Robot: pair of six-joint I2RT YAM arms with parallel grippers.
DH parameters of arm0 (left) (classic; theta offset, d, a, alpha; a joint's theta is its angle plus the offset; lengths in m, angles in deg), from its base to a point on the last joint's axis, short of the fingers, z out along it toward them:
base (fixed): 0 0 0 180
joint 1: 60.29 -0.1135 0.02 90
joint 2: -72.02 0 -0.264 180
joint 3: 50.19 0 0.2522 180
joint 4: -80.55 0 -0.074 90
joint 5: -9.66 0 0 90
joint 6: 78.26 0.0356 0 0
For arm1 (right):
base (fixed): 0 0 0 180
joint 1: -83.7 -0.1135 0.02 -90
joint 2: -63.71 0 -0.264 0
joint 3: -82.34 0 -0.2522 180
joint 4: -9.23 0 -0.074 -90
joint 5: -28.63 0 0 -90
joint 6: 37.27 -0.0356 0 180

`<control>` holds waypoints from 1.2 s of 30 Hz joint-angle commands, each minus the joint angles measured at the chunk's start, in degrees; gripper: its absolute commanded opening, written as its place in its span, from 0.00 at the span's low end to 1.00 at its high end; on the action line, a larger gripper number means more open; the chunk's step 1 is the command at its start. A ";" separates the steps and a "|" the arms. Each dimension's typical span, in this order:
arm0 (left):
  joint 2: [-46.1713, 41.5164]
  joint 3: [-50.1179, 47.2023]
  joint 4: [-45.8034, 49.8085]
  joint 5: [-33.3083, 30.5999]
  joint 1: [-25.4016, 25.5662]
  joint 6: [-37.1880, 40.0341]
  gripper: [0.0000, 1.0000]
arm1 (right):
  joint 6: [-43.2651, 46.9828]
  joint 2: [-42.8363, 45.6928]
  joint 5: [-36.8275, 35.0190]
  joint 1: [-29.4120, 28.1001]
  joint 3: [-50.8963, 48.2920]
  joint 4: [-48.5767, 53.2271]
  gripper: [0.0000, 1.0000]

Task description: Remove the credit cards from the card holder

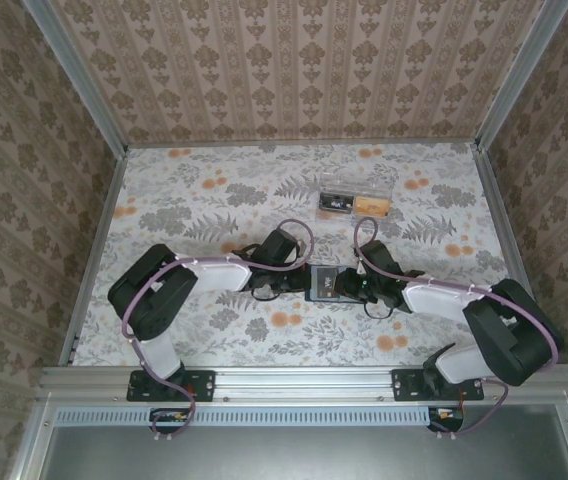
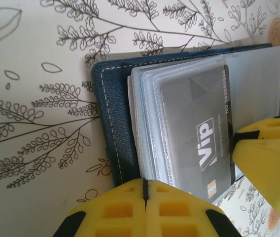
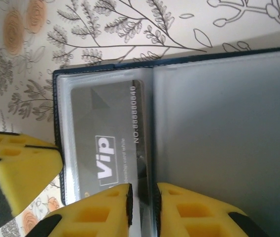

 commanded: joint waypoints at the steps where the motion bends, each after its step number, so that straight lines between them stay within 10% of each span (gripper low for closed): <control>1: 1.29 0.82 2.39 -1.40 0.31 0.07 0.00 | -0.80 -1.44 1.15 0.26 1.11 -1.19 0.23; 14: 1.52 0.91 3.25 -1.82 0.34 -0.25 0.00 | -1.41 -0.82 2.68 1.32 -0.73 -2.70 0.00; 36: -1.50 4.56 8.32 -3.93 1.47 1.76 0.04 | -0.45 7.20 2.31 5.45 -5.22 0.92 0.00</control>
